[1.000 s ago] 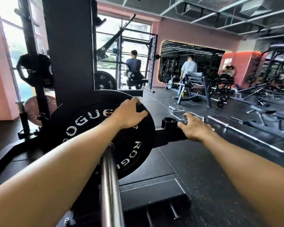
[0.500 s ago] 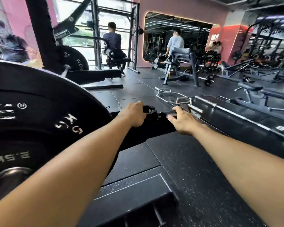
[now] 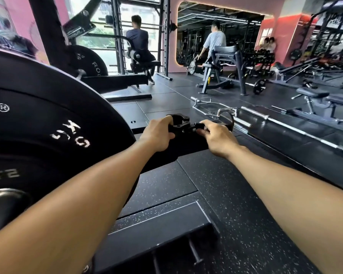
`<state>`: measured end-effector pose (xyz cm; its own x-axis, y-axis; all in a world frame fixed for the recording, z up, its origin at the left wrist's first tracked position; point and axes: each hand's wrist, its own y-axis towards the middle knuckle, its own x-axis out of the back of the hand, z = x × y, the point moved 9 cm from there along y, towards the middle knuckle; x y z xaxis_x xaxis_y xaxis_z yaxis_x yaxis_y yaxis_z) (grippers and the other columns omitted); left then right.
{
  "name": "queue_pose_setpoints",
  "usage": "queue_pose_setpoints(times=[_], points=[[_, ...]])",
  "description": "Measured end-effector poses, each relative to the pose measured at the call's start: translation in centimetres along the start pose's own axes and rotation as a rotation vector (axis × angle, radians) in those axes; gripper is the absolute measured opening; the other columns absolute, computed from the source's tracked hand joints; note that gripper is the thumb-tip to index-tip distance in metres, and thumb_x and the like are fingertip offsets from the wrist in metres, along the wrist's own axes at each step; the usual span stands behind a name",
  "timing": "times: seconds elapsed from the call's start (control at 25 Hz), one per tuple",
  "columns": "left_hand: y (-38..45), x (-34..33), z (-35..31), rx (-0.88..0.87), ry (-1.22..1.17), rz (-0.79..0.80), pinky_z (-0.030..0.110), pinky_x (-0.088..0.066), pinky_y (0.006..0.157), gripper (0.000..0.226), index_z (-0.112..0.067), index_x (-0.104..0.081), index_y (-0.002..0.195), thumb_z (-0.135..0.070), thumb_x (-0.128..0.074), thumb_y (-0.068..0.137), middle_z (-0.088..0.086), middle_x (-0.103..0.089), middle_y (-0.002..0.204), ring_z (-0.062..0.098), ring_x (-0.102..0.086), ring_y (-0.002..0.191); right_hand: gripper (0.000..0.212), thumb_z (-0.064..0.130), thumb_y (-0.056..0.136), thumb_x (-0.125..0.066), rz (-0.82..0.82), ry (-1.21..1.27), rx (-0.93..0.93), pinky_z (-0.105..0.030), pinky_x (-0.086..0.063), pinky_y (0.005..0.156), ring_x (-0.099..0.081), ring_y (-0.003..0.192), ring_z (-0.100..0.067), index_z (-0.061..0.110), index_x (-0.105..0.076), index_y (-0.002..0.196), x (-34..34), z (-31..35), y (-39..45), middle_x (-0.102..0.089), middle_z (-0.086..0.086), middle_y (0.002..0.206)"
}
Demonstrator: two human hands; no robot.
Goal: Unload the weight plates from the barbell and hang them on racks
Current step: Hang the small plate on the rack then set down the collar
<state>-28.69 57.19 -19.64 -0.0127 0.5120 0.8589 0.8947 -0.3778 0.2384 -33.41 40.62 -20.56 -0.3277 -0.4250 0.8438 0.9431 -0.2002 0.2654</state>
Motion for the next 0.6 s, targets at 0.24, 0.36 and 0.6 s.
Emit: queue_pose_setpoints(times=[0.24,0.36,0.6], points=[[-5.6,3.8,-2.1,-0.06,-0.053,-0.012,0.036,-0.048,0.09,0.028,-0.013,-0.056,0.119,-0.012,-0.064,0.093,0.013,-0.06,0.117,0.03,-0.057,0.103,0.019,0.025,0.099,-0.053,-0.103,0.195,0.067,-0.036,-0.048,0.084,-0.062,0.096,-0.025,0.021,-0.061,0.116,3.2,3.2,-4.9,-0.065,0.001,0.098],[-10.2,6.2,-2.1,-0.06,-0.082,-0.009,0.033,-0.049,0.09,0.027,-0.013,-0.058,0.119,-0.011,-0.065,0.093,0.01,-0.061,0.117,0.028,-0.059,0.104,0.02,0.02,0.097,-0.056,-0.09,0.244,0.117,-0.028,-0.043,0.075,-0.064,0.091,-0.024,0.018,-0.061,0.117,4.2,6.0,-8.4,-0.065,0.0,0.098],[-19.9,12.3,-1.6,-0.094,-0.101,-0.063,0.021,-0.037,0.078,0.021,-0.009,-0.06,0.113,-0.008,-0.065,0.092,0.005,-0.062,0.109,0.02,-0.057,0.099,0.028,0.023,0.098,-0.057,0.025,0.394,0.169,-0.037,-0.052,0.086,-0.067,0.093,-0.027,0.015,-0.058,0.124,5.0,12.3,-15.5,-0.068,-0.008,0.11]])
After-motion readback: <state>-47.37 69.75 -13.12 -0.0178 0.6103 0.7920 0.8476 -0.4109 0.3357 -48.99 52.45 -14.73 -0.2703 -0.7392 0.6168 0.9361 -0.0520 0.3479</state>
